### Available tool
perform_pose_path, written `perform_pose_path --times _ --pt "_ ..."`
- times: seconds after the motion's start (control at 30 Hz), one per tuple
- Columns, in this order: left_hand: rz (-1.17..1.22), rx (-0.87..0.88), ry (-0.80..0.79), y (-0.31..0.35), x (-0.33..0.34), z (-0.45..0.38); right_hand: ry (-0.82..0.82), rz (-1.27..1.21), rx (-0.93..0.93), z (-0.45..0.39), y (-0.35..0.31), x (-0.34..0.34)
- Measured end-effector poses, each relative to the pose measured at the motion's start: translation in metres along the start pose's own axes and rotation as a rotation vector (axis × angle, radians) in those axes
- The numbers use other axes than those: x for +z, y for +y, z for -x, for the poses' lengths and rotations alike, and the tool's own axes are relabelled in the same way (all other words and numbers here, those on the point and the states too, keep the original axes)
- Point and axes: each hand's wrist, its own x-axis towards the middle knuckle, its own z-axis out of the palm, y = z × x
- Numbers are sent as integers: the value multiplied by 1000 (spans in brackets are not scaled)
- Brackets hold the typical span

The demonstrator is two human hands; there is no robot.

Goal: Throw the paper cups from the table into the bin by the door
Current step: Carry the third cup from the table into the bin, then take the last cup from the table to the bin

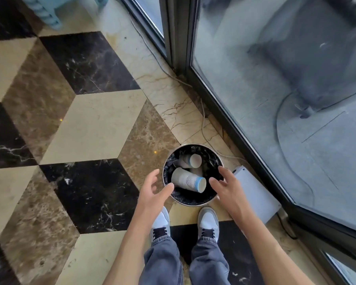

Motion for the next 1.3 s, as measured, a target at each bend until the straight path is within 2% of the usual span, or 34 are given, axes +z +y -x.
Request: perform_pose_path --times 0.1,0.23,0.47,0.57,0.73,0.87,1.0,1.13,1.3 --pt "41 130 50 67 -31 51 20 0 -176 56 -85 -19" --pt "100 266 59 123 -50 90 50 8 -350 96 -149 -31" --pt "173 690 120 290 -130 267 62 -140 -691 276 -323 -78" --pt "235 831 150 338 -166 343 53 -187 -820 355 -381 -90" --pt "305 1054 302 397 -221 441 61 -224 -1034 452 -457 -101" --pt "300 1152 352 409 -255 501 14 -230 -1180 502 -487 -96" --pt "338 1159 476 397 -281 551 -98 -186 -1284 535 -501 -83" --pt "398 1159 640 356 -299 599 -258 -137 -1368 572 -508 -57" --pt "496 1099 916 266 -319 660 -525 -34 -1432 627 -490 0"
